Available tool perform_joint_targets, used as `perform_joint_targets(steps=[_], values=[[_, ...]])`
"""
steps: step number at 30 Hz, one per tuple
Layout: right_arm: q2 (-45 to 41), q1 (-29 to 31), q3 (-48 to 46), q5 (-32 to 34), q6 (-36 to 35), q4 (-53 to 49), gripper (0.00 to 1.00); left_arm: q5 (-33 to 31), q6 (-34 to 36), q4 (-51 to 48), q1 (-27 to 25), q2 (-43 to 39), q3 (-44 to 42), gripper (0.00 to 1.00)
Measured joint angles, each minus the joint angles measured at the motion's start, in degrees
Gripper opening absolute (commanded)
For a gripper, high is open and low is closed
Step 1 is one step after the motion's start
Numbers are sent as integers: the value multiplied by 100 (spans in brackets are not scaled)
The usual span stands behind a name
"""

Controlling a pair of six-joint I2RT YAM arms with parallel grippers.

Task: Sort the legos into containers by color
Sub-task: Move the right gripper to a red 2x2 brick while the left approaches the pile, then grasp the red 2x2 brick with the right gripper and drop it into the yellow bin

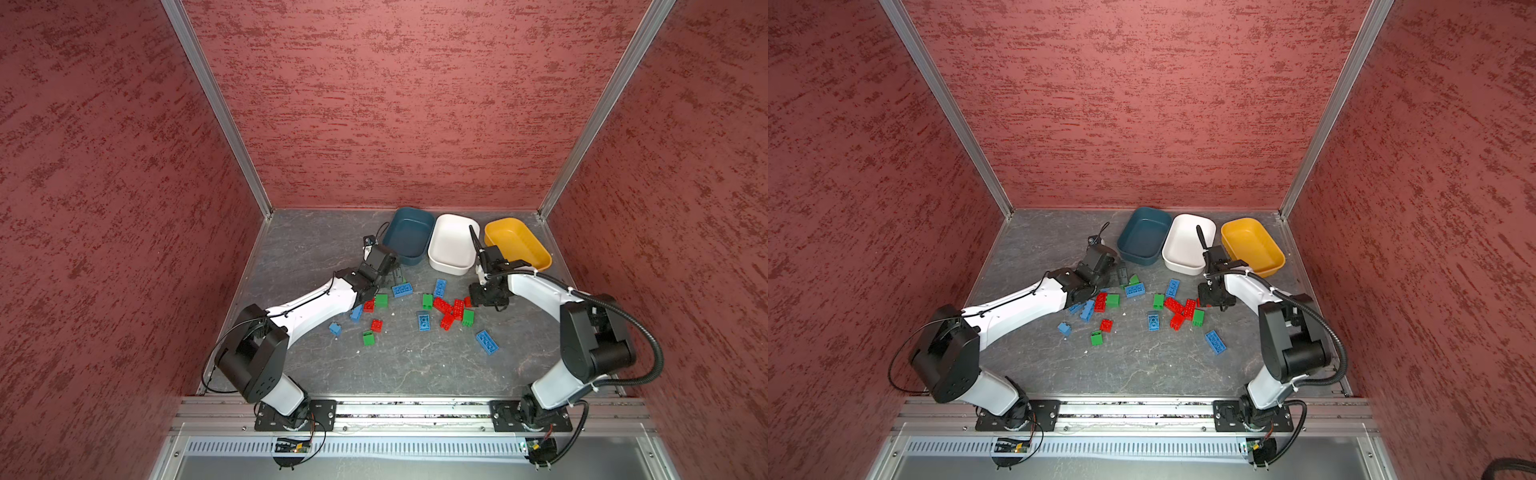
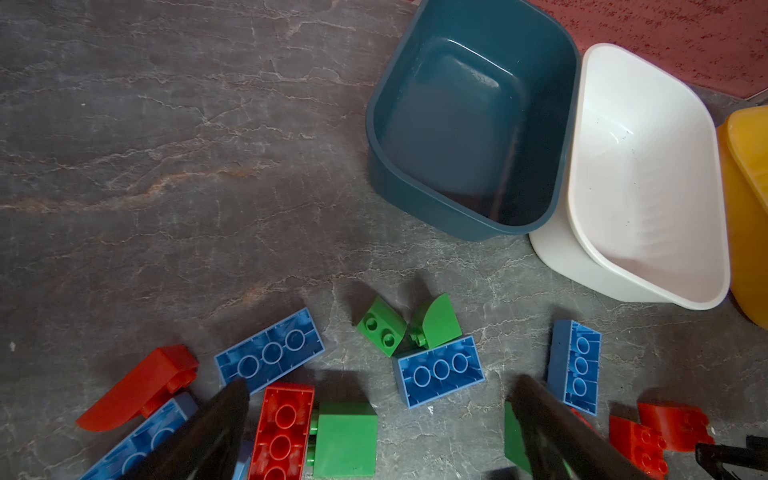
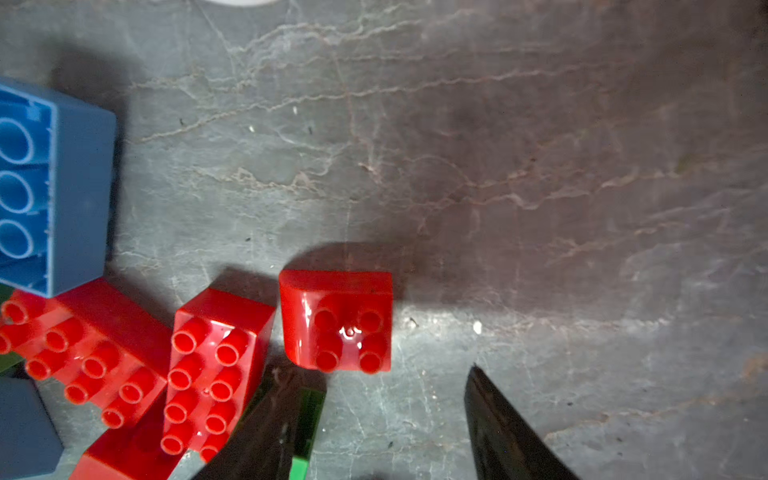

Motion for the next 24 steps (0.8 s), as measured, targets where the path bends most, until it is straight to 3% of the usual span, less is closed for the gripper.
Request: perform_joint_targets(steps=[11, 24], values=[[754, 146, 520, 358, -890, -328, 66, -63, 96, -131, 0, 219, 44, 99], [949, 173, 577, 155, -1283, 212, 53, -144, 98, -170, 0, 219, 66, 99]])
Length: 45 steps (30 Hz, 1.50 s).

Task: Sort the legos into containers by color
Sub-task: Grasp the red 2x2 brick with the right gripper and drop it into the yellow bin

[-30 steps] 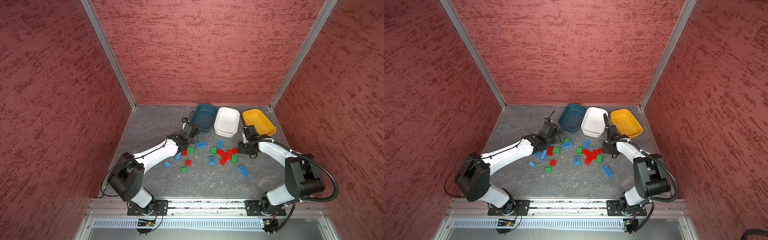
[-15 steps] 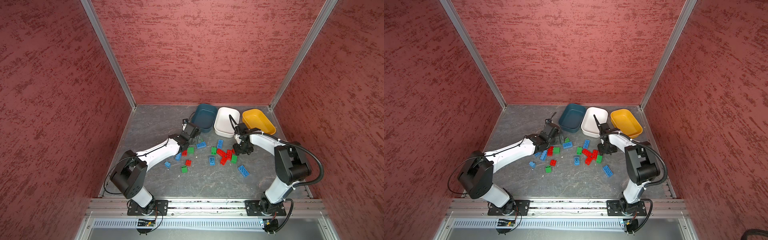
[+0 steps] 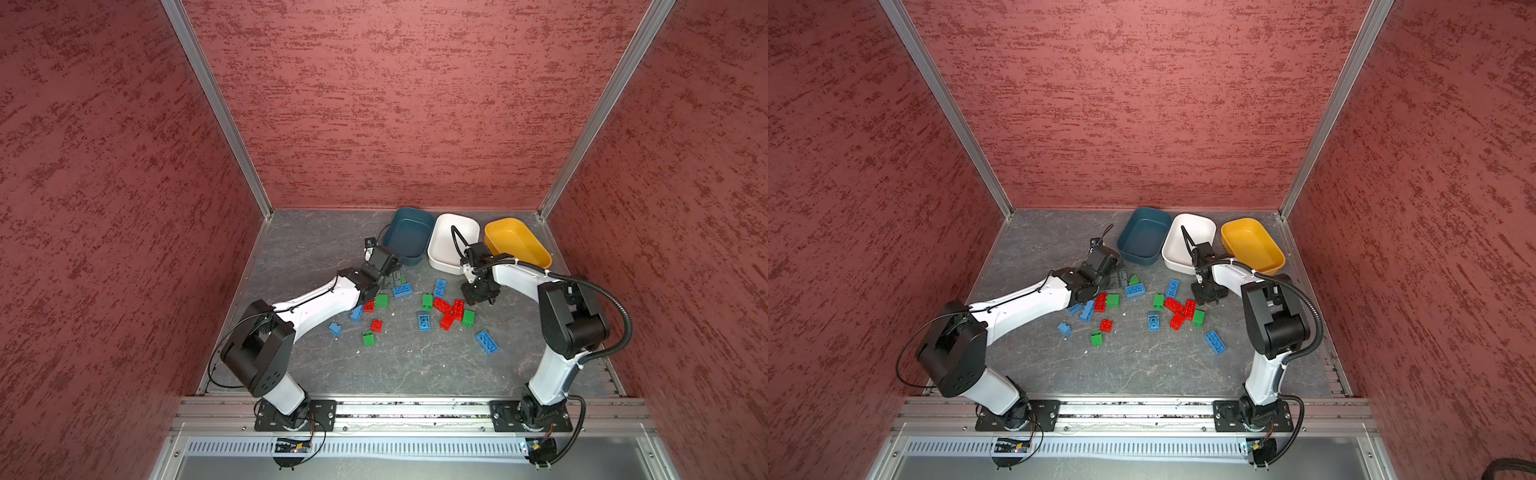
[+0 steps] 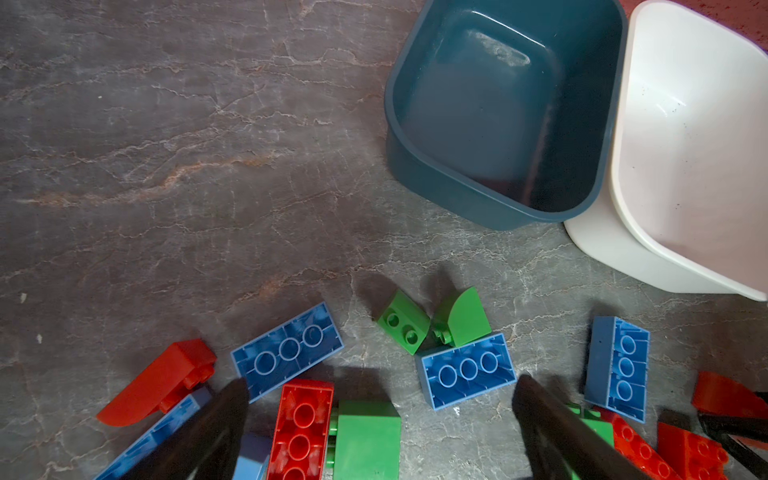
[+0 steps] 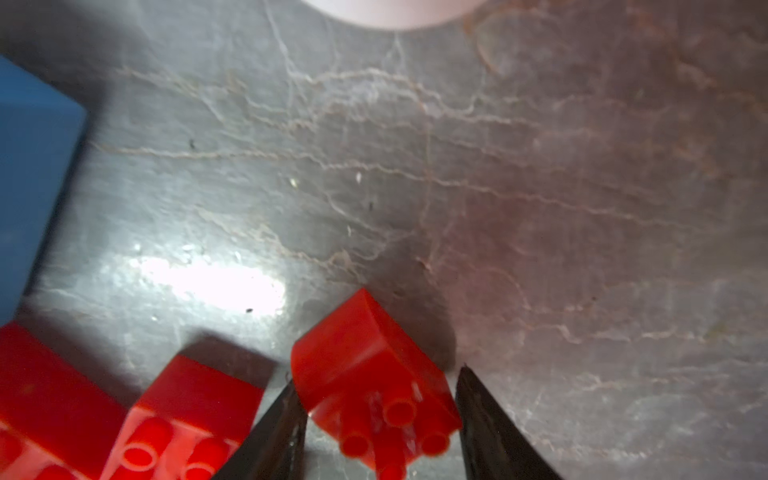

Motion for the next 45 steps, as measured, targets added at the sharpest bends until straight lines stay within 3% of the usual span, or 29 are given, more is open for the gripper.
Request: perform_joint_targets(steps=[3, 7, 11, 16, 22, 28, 35, 40, 45], values=[[9, 0, 0, -59, -39, 74, 38, -2, 2, -2, -17, 0, 0, 99], [-33, 9, -50, -155, -13, 175, 28, -2, 4, -2, -76, 0, 4, 99], [-520, 9, -398, -245, 33, 168, 25, -22, 9, -2, -144, 0, 11, 99], [-1808, -170, -660, -400, 181, 330, 22, -2, 37, 2, -264, 0, 15, 99], [-2736, -1379, -828, -579, 715, 1405, 23, 116, 138, 42, -553, 0, 24, 99], [-1989, -2382, -612, -612, 1106, 1864, 25, 284, 155, 83, -837, 195, 201, 99], [-262, -2538, 785, -562, 981, 1519, 28, 448, 153, 87, -986, 457, 378, 99], [804, -2535, 2177, -590, 813, 1078, 52, 656, 155, 90, -1049, 680, 507, 99], [1019, -2516, 2579, -765, 852, 844, 63, 778, 155, 85, -1193, 920, 756, 99]])
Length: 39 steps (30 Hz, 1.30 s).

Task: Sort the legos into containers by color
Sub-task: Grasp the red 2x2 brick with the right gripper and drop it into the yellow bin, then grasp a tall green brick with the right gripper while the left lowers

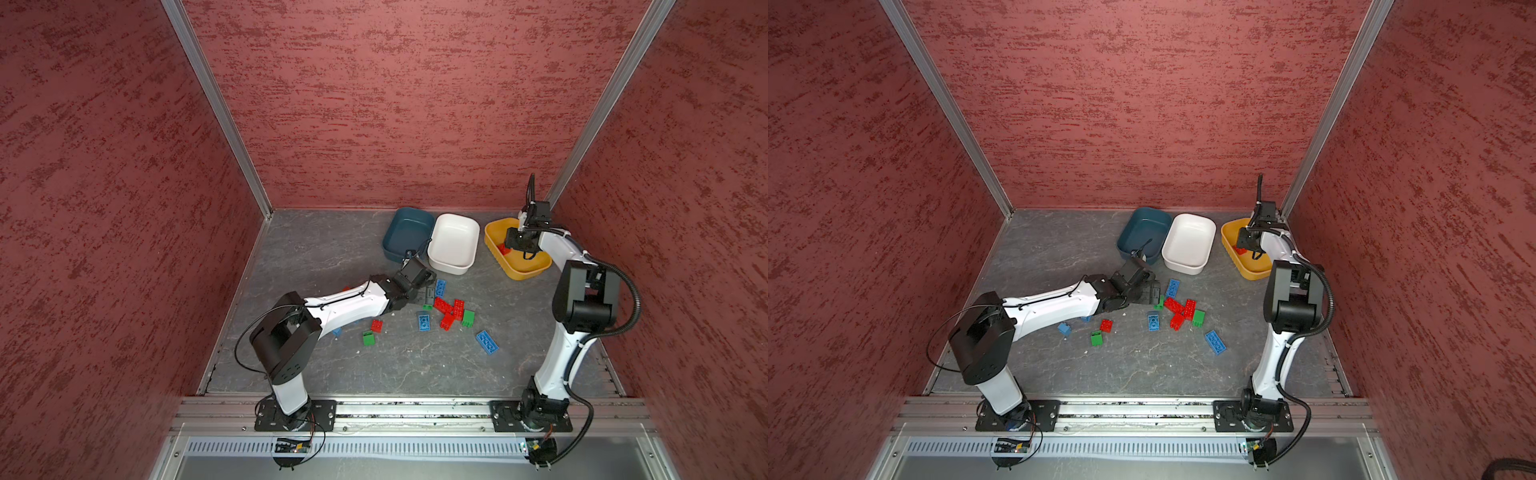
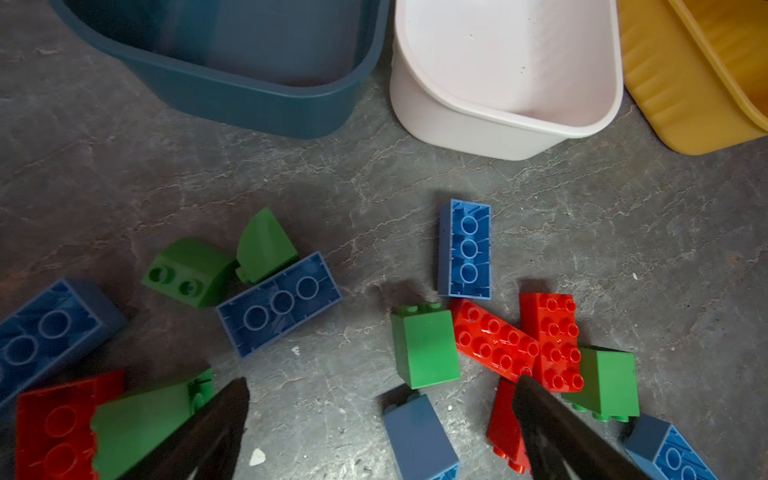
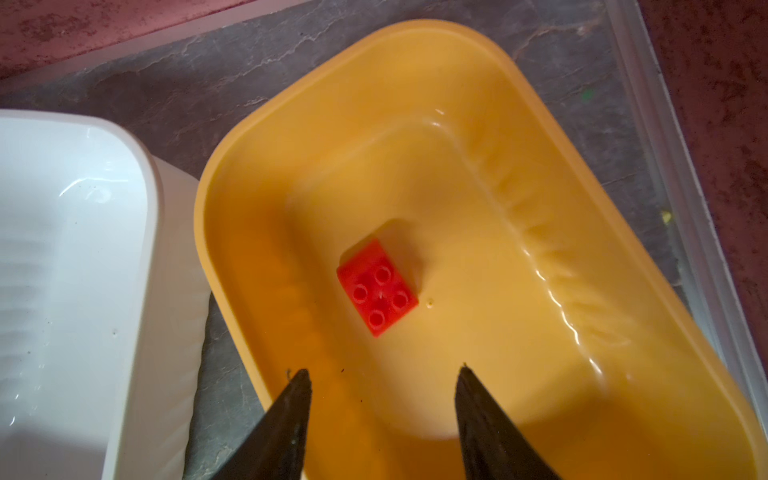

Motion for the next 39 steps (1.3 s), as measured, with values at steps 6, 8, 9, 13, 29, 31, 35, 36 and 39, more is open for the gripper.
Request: perform_joint_targets(steps=[6, 8, 9, 13, 29, 31, 35, 36, 39], values=[[-686, 140, -745, -155, 343, -17, 70, 151, -22, -48, -87, 153, 116, 99], [-1187, 225, -1298, -236, 487, 44, 72, 184, -70, -46, -94, 184, 140, 99], [-1484, 273, -1604, -308, 579, 87, 73, 197, -122, -46, -96, 197, 142, 99], [-2509, 457, -2640, -691, 981, 369, 74, 269, -280, -46, -118, 308, 157, 99], [-4068, 1886, -5455, -938, 2653, 704, 63, 291, -452, -42, -258, 463, 243, 99], [-4065, 2035, -5455, -868, 2708, 697, 56, 291, -452, -46, -258, 518, 308, 99], [-3950, 2275, -5405, -894, 2715, 684, 56, 295, -455, -50, -258, 577, 378, 100], [-3888, 2339, -5383, -898, 2712, 682, 56, 295, -455, -50, -258, 577, 389, 99], [-3617, 2623, -5237, -804, 2712, 625, 51, 295, -455, -46, -258, 577, 400, 99]])
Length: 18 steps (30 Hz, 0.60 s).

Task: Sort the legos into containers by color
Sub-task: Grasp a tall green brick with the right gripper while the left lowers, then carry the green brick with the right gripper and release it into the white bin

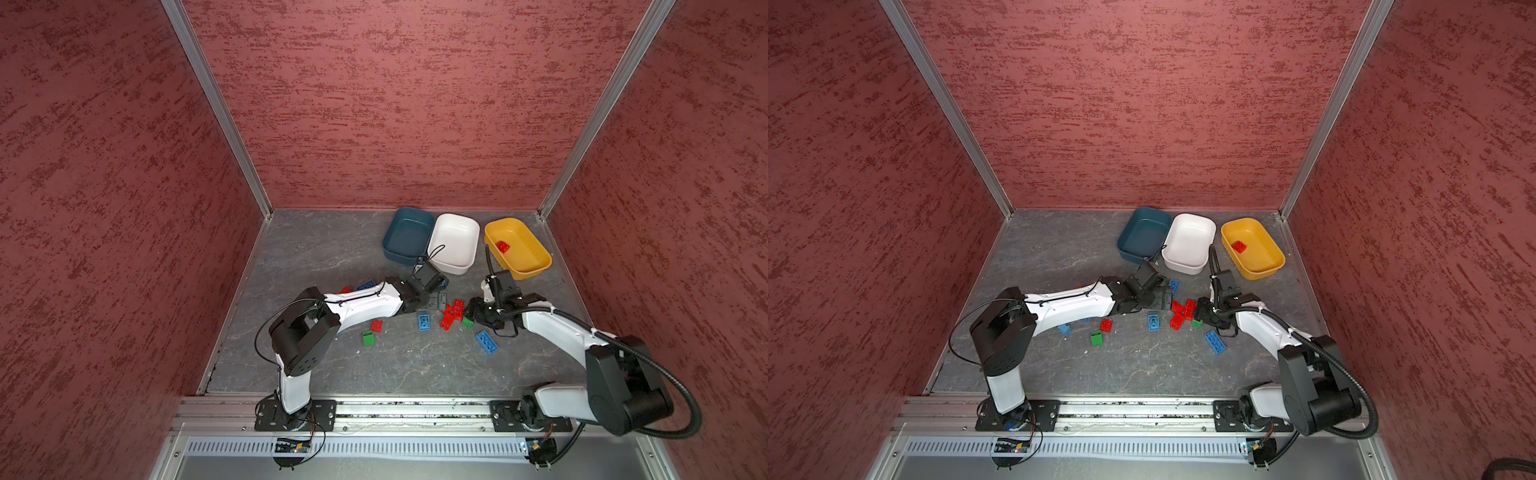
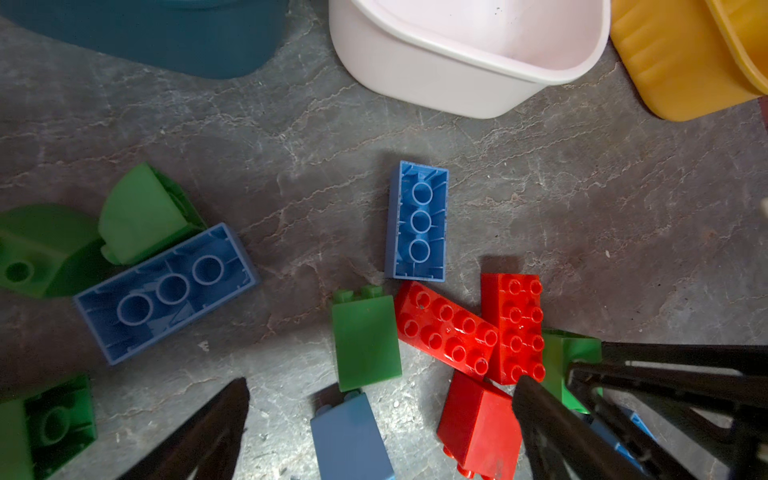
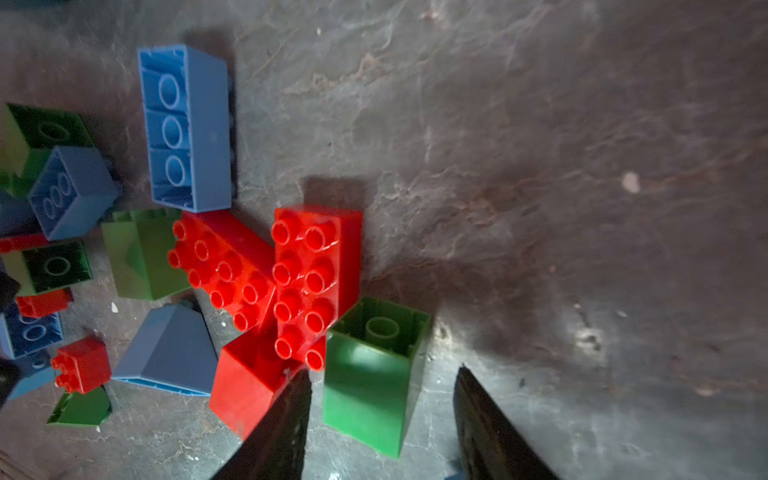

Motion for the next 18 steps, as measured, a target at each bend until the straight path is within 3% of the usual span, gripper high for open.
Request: perform_joint_targets(steps=[2, 5, 18], values=[[192, 166, 122, 210, -15, -74, 41, 0, 0, -2, 0, 0, 0, 99], [264, 326, 225, 455, -63, -151, 35, -2, -4, -2, 0, 0, 0, 99], [-201, 376, 225, 1064, -308, -243, 28, -13, -52, -20, 0, 26, 0, 99]])
